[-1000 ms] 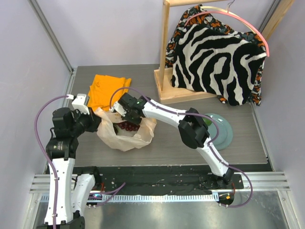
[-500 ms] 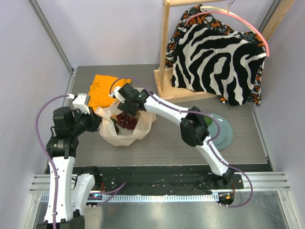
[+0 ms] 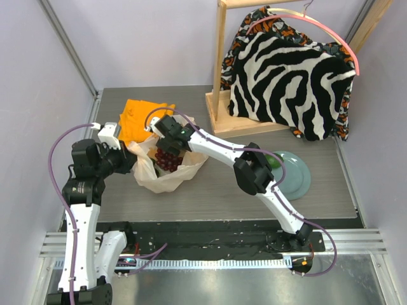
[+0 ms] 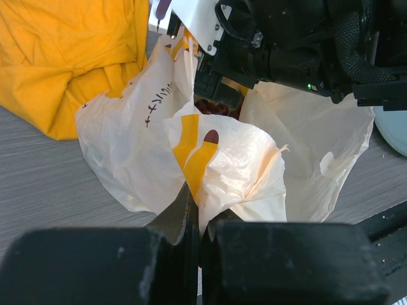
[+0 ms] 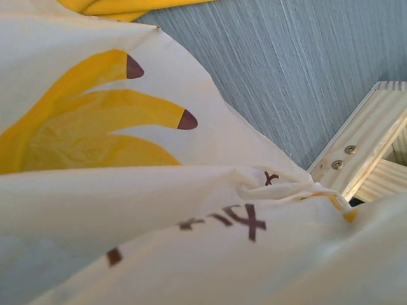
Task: Take the fake fruits out of the plastic bag
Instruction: Take out the fake fruit from the plastic bag.
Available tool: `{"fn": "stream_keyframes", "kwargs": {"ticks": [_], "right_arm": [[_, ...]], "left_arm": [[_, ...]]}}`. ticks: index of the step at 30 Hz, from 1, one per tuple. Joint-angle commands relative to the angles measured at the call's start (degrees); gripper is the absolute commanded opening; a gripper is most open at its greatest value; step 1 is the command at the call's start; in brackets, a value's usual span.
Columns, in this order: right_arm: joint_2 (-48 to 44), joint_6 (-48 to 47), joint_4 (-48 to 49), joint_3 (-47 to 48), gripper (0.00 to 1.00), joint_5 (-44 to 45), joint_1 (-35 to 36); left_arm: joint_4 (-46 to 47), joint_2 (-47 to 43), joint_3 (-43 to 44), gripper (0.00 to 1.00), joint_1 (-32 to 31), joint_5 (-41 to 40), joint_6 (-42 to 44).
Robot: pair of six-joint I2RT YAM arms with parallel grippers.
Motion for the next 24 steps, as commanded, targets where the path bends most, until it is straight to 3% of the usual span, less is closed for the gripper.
{"fn": "stream_keyframes", "kwargs": {"ticks": [1, 4, 15, 20, 24], "right_arm": [[2.4, -0.9, -1.0, 0.5, 0.89, 1.6, -0.6], [2.6, -1.9, -1.5, 0.7, 0.86, 1.5, -0.6], [0.9, -4.7, -5.1, 2.4, 0.38, -4.6, -0.9], [-2.4, -4.5, -7.2, 2.1, 0.26, -10.3, -0.9], [-6.7, -2.4, -8.5, 0.5, 0.23, -14.9, -0.7]], "left_arm": [[1.2, -0.3, 1.9, 0.0, 0.5, 1.4, -0.4], [1.4, -0.4, 1.8, 0.0, 0.6, 1.4, -0.7], [1.7, -1.0, 1.1, 0.0, 0.5, 1.4, -1.0], [2.2, -1.7, 0.4, 0.0, 0.6, 1.6, -1.4], [2.7, -2.0, -0.3, 0.0, 0.7, 1.7, -1.8]]}}
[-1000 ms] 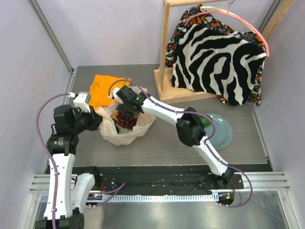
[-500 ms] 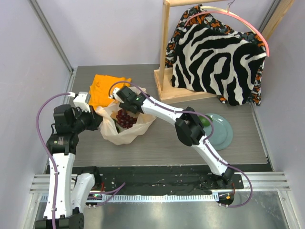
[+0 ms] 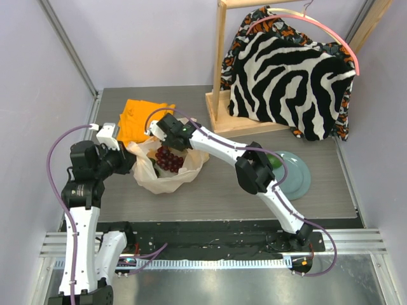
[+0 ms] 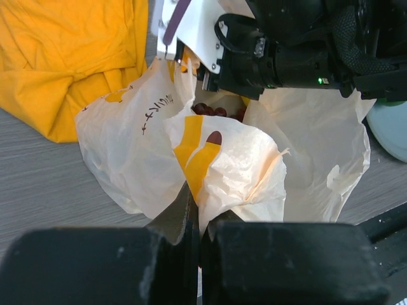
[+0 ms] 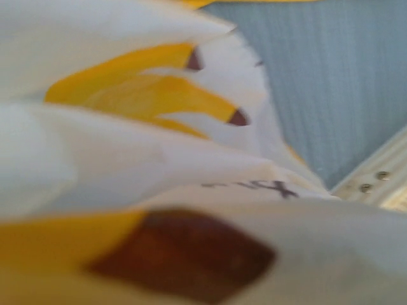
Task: Take the fake fruits out of the plastic bag
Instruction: Take out the fake fruit from the plastic bag.
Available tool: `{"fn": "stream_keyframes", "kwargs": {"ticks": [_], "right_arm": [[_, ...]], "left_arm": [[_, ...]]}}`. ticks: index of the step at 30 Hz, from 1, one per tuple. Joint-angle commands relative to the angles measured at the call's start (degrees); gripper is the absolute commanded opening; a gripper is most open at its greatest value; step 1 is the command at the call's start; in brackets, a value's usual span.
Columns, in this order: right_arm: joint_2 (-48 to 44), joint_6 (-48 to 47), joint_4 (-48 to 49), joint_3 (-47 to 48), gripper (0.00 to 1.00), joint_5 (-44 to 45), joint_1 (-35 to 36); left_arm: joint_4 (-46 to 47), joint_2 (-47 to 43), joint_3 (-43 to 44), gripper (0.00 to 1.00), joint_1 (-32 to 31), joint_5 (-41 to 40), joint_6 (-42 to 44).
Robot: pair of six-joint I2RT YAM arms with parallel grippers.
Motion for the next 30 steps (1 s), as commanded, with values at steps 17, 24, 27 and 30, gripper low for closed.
{"fn": "stream_keyframes", "kwargs": {"ticks": [17, 24, 27, 30], "right_arm": [[-36.4, 3.8, -2.1, -37.9, 0.45, -6.4, 2.3], [-23.8, 3.6, -2.4, -23.3, 0.5, -7.4, 1.3], [-19.5, 4.6, -2.5, -19.3, 0.5, -8.2, 1.1], [-15.4, 6.3, -2.5, -15.0, 0.55, -4.9, 1.2]], "left_arm": [[2.0, -2.1, -0.8, 0.0, 0.8, 6.1, -1.5], [3.3, -1.0, -0.3, 0.0, 0.7, 7.1, -2.7], [2.8, -1.1, 0.1, 0.0, 0.8, 6.6, -2.1], [2.1, -1.0, 0.1, 0.0, 0.8, 6.5, -2.0]]}}
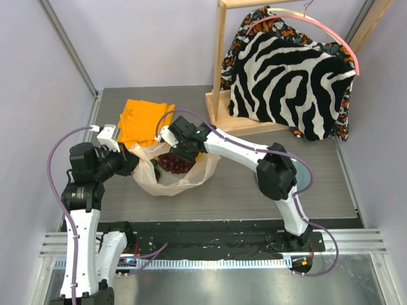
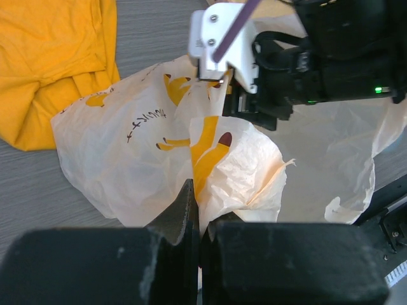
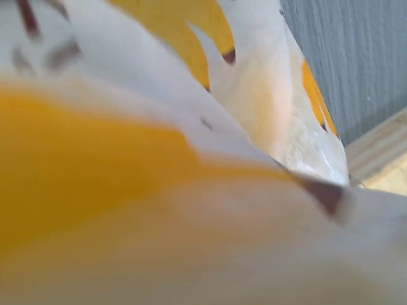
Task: Take the fake fruits out of the plastic bag
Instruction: Take out the fake fruit from the plastic bag.
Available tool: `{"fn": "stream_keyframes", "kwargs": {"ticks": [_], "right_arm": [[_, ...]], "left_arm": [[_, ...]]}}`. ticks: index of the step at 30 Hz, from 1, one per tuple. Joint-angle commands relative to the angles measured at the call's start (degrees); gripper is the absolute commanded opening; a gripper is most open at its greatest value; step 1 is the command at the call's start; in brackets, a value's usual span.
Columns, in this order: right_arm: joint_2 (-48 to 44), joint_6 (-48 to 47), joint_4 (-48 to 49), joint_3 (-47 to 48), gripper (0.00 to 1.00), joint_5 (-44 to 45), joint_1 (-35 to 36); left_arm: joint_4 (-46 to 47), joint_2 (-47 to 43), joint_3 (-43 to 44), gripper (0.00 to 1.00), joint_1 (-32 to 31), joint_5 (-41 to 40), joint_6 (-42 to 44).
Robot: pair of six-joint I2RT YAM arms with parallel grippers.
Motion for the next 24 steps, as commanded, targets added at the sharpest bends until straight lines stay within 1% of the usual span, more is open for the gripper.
{"fn": "stream_keyframes", "kwargs": {"ticks": [1, 2, 3, 5, 6, 14, 18, 21, 22, 24], "right_arm": [[3.9, 3.3, 1.3, 8.2, 0.58, 3.3, 0.3], [5.1, 4.4, 1.7, 9.2, 0.74, 4.9, 0.3], [5.7, 6.5, 2.1, 11.1, 0.82, 7.8, 0.3], [7.3, 7.4, 2.7, 12.5, 0.98, 8.7, 0.3], [7.7, 7.8, 2.7, 12.9, 1.0, 9.0, 0.3], [12.7, 7.5, 2.7, 13.6, 1.0, 10.4, 0.0], [15.6, 7.4, 2.7, 16.4, 0.99, 10.7, -0.3], [17.0, 6.7, 2.7, 17.7, 0.9, 10.1, -0.3], [17.1, 6.2, 2.7, 18.0, 0.8, 9.6, -0.2], [16.9, 4.7, 2.6, 19.1, 0.69, 8.4, -0.2]], "left_arm": [[1.3, 0.1, 1.0, 0.0, 0.3, 0.9, 0.2], [1.3, 0.2, 1.0, 0.0, 0.4, 1.0, 0.2], [1.2, 0.3, 1.0, 0.0, 0.4, 0.8, 0.3], [1.2, 0.6, 0.8, 0.0, 0.4, 0.8, 0.5], [1.3, 0.8, 0.7, 0.0, 0.3, 0.9, 0.4], [2.1, 2.8, 1.5, 0.0, 0.3, 1.0, 0.5], [2.6, 3.5, 1.6, 0.0, 0.4, 1.0, 0.2], [2.8, 3.8, 1.6, 0.0, 0.4, 0.9, 0.1], [2.9, 4.1, 1.6, 0.0, 0.4, 1.0, 0.0], [3.1, 4.1, 1.6, 0.0, 0.4, 0.9, 0.0]]}}
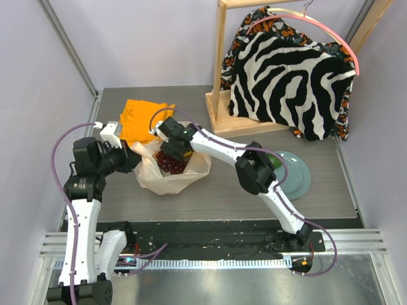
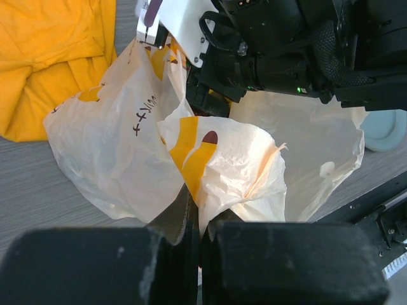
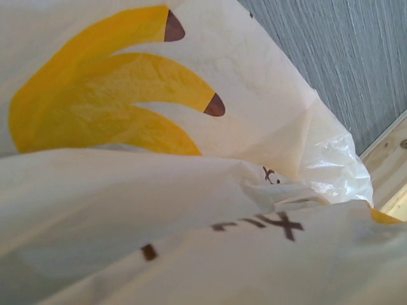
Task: Take the fake fruits out of the plastic bag
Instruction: Take out the fake fruit from the plastic bag, then place the fake fruit on the plate.
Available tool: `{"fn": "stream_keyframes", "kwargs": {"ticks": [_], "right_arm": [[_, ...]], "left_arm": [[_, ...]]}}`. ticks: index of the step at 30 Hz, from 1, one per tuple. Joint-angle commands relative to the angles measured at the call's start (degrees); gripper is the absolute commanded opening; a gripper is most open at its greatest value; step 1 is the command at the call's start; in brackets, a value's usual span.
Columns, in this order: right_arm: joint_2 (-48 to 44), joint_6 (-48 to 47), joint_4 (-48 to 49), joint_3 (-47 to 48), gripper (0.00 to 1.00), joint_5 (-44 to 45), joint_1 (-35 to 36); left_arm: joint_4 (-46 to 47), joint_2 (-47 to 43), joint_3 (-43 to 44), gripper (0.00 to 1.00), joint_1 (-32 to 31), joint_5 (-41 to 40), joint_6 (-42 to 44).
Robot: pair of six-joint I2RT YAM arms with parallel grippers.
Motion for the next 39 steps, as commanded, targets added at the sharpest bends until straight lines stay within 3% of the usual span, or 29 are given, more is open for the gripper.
{"fn": "stream_keyframes", "kwargs": {"ticks": [1, 3, 6, 9, 15, 18, 20, 24, 28, 32, 34, 39], "right_arm": [[-0.1, -1.7, 0.2, 3.7, 0.63, -1.8, -0.3], [-1.8, -2.0, -0.2, 5.1, 0.52, -3.8, -0.2], [-6.2, -2.1, -2.8, 5.4, 0.45, -10.6, -0.3], [-13.3, -2.0, -5.8, 2.1, 0.41, -19.5, -0.3], [-25.0, -3.4, -8.5, -6.4, 0.41, -25.9, -0.6], [-30.9, -3.9, -9.1, -9.4, 0.4, -35.7, -2.0], [-33.6, -3.2, -8.6, -10.1, 0.39, -42.2, -3.3], [-35.1, -0.3, -9.2, -6.0, 0.38, -46.1, -4.5], [-40.7, -3.3, -9.1, -6.7, 0.38, -39.5, -7.2], [-50.7, -7.5, -6.7, -16.6, 0.37, -27.6, -13.7], [-56.9, -8.1, -4.6, -23.9, 0.33, -13.4, -18.5], [-70.6, -14.4, 2.2, -47.4, 0.33, 0.4, -27.5]], "left_arm": [[3.1, 0.0, 1.5, 0.0, 0.4, 1.0, -0.1], [3.5, 0.2, 1.4, 0.0, 0.4, 1.0, -0.3], [4.2, 0.5, 1.6, 0.0, 0.4, 1.0, -0.5], [4.8, 1.0, 1.5, 0.0, 0.3, 1.1, -0.6], [7.2, 2.3, 1.4, 0.0, 0.0, 0.7, -1.1], [8.6, 2.7, 1.5, 0.01, 0.1, 0.5, -1.5], [9.1, 3.1, 1.6, 0.01, 0.1, 0.3, -1.8], [9.8, 3.7, 2.4, 0.01, 0.1, -0.3, -2.4], [9.7, 4.8, 3.5, 0.01, 0.1, -0.7, -1.6], [9.9, 6.5, 4.8, 0.01, 0.1, -0.4, -1.3], [10.1, 6.8, 5.0, 0.01, 0.1, -0.4, -1.2], [10.9, 8.4, 6.0, 0.01, -0.4, 0.3, -1.4]]}}
